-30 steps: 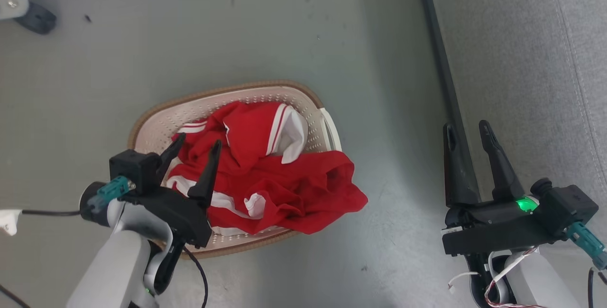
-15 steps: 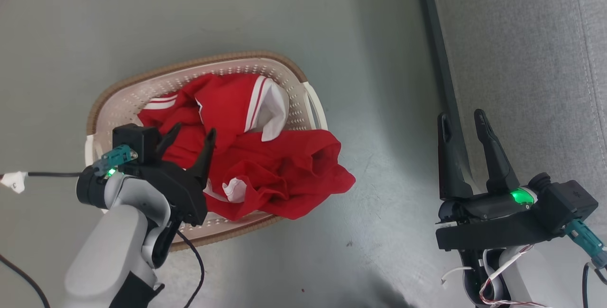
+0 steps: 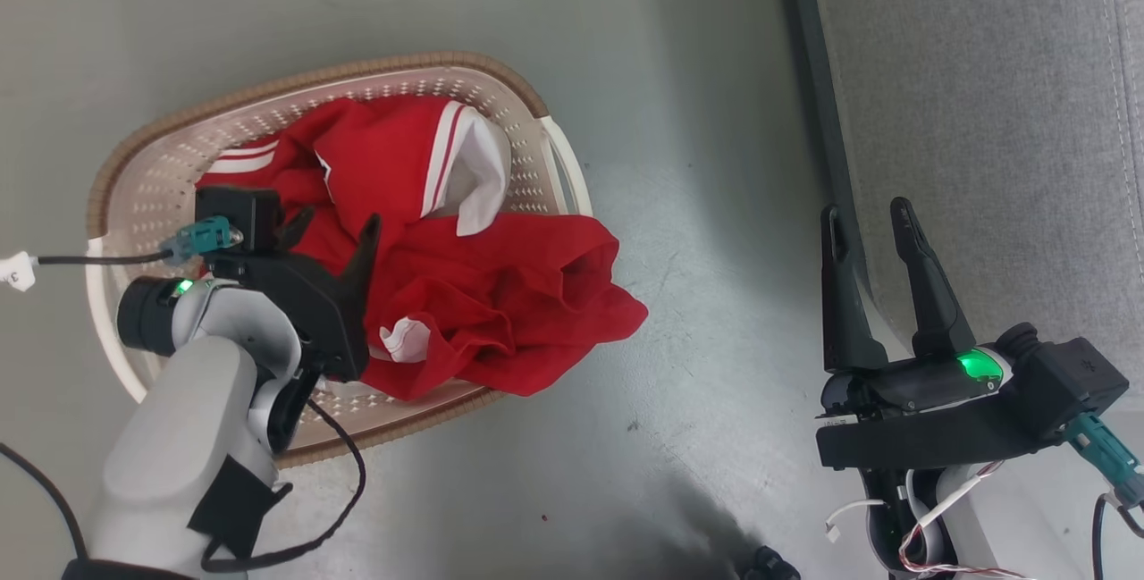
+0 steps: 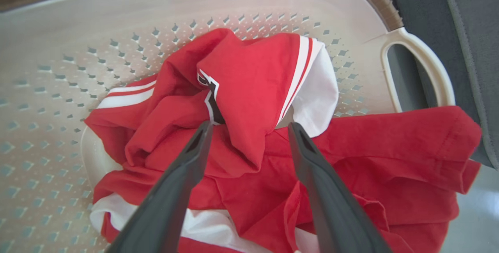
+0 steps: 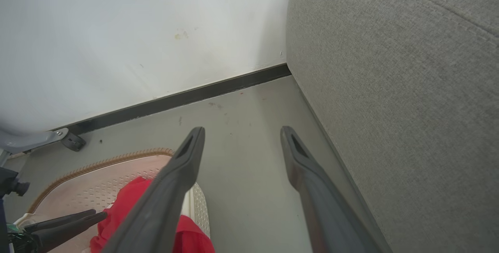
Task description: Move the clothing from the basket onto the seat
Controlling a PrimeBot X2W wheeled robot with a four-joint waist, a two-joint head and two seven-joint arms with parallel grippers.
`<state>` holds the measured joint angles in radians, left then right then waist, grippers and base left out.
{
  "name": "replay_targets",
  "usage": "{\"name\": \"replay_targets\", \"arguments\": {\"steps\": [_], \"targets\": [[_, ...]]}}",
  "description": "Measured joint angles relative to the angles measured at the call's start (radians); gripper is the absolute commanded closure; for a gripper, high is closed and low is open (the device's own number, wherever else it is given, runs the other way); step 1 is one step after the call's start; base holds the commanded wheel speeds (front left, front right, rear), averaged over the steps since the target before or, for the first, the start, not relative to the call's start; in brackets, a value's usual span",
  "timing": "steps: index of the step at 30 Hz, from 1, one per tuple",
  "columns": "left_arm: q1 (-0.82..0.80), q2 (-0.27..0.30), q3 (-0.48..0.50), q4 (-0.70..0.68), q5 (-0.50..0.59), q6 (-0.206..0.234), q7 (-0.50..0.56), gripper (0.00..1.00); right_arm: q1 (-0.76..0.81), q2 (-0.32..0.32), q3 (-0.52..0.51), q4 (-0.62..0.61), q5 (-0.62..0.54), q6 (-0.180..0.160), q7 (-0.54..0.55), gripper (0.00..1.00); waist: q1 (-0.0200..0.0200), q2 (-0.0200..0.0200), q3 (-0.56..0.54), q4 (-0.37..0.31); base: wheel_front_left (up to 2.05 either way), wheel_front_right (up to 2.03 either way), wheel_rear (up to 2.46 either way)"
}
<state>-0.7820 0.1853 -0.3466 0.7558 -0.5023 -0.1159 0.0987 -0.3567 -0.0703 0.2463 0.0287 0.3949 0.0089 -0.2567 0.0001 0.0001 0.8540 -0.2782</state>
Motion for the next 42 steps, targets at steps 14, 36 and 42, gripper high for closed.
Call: {"name": "replay_targets", "arguments": {"steps": [14, 36, 42], "targets": [[-0.06, -0.004, 0.0, 0.115, 0.0, 0.001, 0.023, 0.0, 0.004, 0.014, 0.013, -0.002, -0.009, 0.014, 0.0, 0.0, 0.0, -0.0002, 0.039, -0.041, 0.0, 0.0, 0.0], [-0.157, -0.018, -0.041, 0.242, 0.021, 0.01, 0.058, 1.0, 0.02, 0.022, 0.012, -0.009, -0.018, 0.023, 0.0, 0.0, -0.0001, -0.0001, 0.055, -0.083, 0.0, 0.0, 0.0], [-0.163, -0.023, -0.046, 0.264, 0.021, 0.009, 0.054, 1.0, 0.017, 0.022, 0.009, -0.012, -0.02, 0.024, 0.0, 0.0, -0.0002, -0.0001, 0.057, -0.079, 0.0, 0.0, 0.0]]}}
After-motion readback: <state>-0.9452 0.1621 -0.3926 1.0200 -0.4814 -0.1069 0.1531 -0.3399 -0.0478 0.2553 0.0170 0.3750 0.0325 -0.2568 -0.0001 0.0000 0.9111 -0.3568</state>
